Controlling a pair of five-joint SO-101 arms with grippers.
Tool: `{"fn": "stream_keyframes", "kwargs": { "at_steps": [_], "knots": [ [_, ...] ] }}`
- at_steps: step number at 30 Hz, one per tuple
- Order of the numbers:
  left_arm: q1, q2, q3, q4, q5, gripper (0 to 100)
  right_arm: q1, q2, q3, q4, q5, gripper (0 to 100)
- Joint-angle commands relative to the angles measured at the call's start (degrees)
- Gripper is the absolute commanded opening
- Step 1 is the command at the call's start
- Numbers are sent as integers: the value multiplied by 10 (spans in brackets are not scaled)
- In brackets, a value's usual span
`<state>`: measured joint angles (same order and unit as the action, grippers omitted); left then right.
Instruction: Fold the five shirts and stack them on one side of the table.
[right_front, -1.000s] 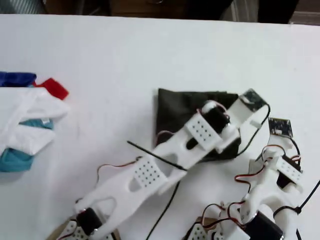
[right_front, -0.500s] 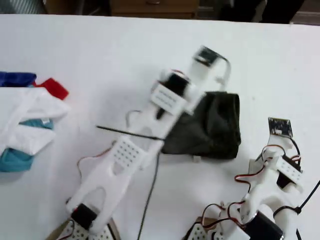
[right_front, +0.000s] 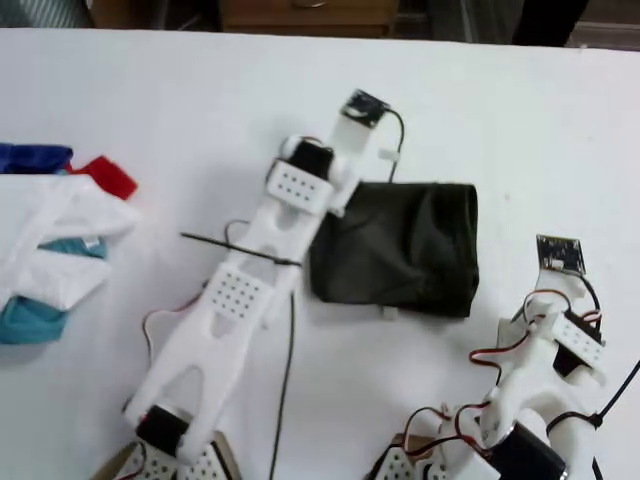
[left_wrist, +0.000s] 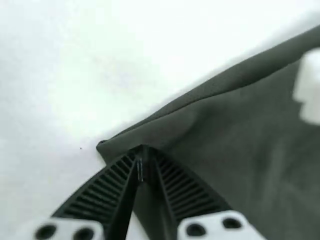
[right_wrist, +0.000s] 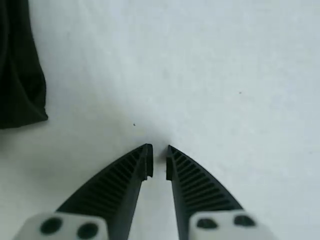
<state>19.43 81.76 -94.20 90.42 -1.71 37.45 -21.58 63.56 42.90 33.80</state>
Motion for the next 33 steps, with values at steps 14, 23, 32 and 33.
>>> {"fn": "stream_keyframes", "kwargs": {
  "at_steps": [14,23,32,33],
  "knots": [
    [-41,-49,-15,23,-7,26,2,-13,-2,-10,-4,80],
    [-69,-94,-13,55,-8,26,1,-13,-2,-10,-5,191],
    [-95,-143,-11,122,-6,26,-13,-12,-26,-1,-6,184],
    [-108,-160,-11,122,-6,26,-21,-12,-42,9,-6,166]
  ]
}}
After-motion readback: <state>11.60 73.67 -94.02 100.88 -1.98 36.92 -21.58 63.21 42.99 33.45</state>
